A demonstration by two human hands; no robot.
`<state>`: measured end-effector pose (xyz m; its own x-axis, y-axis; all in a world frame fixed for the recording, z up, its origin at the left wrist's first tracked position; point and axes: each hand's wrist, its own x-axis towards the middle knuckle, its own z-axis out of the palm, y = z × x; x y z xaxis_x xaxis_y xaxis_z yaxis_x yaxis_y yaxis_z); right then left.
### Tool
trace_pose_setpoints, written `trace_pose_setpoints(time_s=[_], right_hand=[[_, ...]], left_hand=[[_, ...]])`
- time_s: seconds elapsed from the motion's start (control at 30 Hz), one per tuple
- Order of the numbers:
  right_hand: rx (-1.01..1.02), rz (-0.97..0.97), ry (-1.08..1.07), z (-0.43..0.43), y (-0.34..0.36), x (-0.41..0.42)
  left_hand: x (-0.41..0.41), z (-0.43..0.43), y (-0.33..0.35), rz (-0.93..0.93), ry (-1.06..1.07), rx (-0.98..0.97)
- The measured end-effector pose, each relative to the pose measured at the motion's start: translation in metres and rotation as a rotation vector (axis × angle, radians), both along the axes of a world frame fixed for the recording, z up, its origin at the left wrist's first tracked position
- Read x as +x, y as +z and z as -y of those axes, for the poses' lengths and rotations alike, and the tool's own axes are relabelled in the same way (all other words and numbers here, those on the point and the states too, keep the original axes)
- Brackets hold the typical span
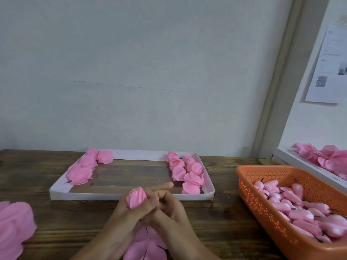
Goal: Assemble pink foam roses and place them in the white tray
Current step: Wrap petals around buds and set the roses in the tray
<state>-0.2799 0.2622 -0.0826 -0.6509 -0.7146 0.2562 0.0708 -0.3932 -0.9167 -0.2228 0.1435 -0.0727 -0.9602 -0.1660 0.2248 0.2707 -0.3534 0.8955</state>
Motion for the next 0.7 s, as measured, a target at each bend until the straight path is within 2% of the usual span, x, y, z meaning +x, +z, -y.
trace_pose_setpoints(time_s=[0.2, 0.37, 0.53, 0.7], right_hand=[[-0.045, 0.232, 0.124, 0.01, -0.003, 0.003], [-0.014, 0.101, 0.123, 0.007, -0.003, 0.005], [0.046, 0.195, 0.155, 0.009, -0.001, 0.006], [0.145, 0.217, 0.032, 0.01, 0.0, 0.015]], left_hand=[[0.002, 0.003, -0.002, 0.032, 0.061, -0.094], [0.0, 0.003, -0.002, 0.068, 0.096, -0.041], [0.0, 0.006, -0.002, 0.086, 0.09, -0.051], [0.0, 0.004, 0.0, 0.055, 0.123, -0.131]])
